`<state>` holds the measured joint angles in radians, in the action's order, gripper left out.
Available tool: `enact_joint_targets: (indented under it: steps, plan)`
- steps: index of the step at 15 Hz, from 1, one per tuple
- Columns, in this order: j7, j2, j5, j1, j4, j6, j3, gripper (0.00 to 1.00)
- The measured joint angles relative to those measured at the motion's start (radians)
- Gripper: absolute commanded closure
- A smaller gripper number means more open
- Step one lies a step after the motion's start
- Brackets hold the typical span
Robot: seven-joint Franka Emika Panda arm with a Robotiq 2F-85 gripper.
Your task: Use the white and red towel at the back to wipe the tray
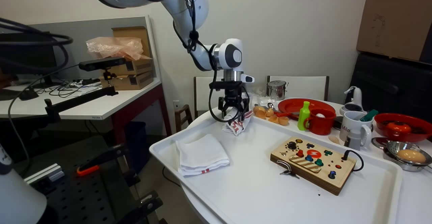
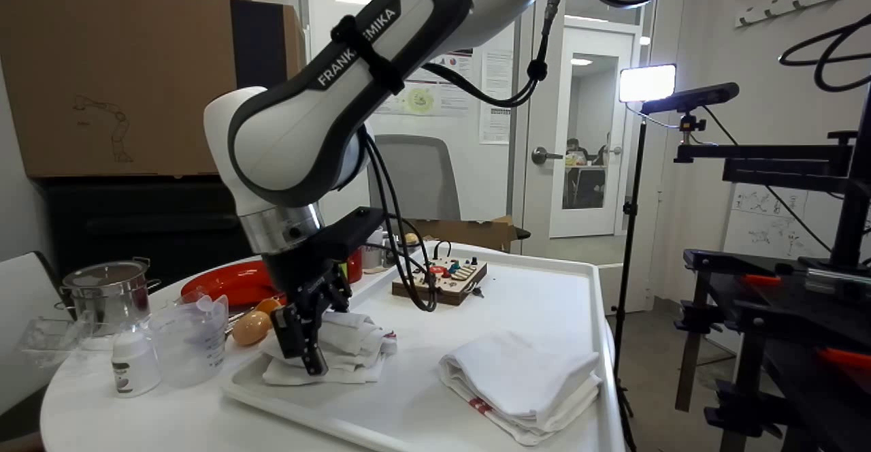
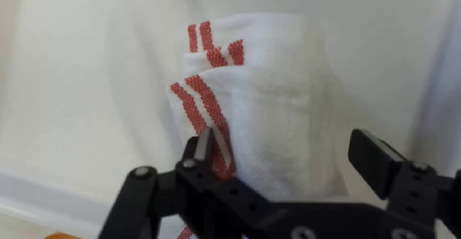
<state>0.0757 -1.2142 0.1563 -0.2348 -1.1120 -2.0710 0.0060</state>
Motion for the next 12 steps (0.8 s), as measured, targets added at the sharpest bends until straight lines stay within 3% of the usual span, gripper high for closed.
enact_joint_targets:
  steps: [12]
  plan:
    - [-0.040, 0.113, -0.023, 0.043, -0.031, 0.019, 0.027, 0.00]
